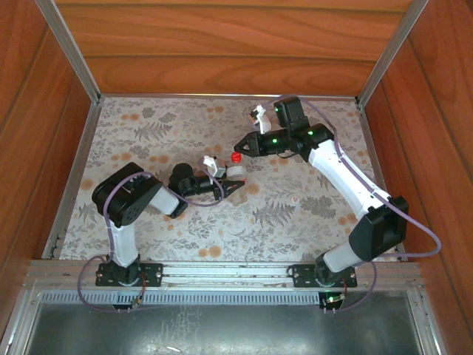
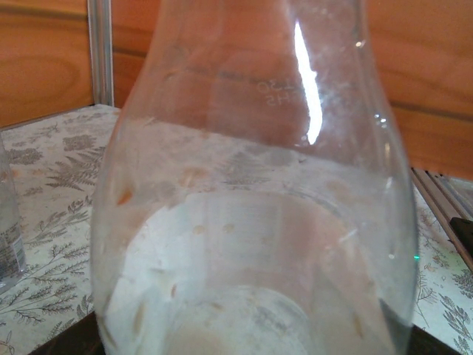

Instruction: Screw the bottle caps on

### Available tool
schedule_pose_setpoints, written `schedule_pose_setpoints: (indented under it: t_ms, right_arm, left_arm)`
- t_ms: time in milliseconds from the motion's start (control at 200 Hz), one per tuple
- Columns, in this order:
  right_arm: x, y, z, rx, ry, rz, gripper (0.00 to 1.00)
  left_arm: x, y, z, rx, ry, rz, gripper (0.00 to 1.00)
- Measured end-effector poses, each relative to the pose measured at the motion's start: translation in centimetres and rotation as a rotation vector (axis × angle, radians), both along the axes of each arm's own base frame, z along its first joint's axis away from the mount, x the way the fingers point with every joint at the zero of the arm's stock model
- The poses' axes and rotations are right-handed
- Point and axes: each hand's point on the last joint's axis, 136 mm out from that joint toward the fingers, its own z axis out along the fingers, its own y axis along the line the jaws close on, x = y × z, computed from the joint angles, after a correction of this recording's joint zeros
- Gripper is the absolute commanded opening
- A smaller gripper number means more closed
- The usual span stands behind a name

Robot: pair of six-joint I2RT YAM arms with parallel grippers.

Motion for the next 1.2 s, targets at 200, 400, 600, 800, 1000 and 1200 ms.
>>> schedule_pose_setpoints:
  t_ms: [200,400,600,800,1000,1200]
  right_arm:
    - [-0.2,0.2,-0.8,-0.005,0.027,0.023,0.15]
    - [-0.9,-0.5,-0.6,0.006,0.014,0.019,0.1]
    - [-2.1,-1.3,-0.5,0.021,0.013,0.008,0.09]
    - [-3.7,-1.6,-1.0,0.021,0.053,0.021,0.1]
    - [-3.8,-2.5,0.0,-0.008,-0.02,0.004,0.43]
    - [-3.6,-3.7,2.4,-0.086,-0.22,0.061,0.66]
  left_arm:
    - [0.0,0.0,0.0,0.002,0.002,0.0,0.54]
    - [-0.1,0.0,0.0,0.004,-0.005,-0.004,0.54]
    - [-0.1,0.0,0.0,0.005,-0.008,-0.004,0.54]
    - [0.0,0.0,0.0,0.002,0.003,0.0,0.54]
    - [0.0,0.0,0.0,0.006,0.002,0.005,0.54]
    - [0.0,0.4,0.1,0.065,-0.046,0.02,0.54]
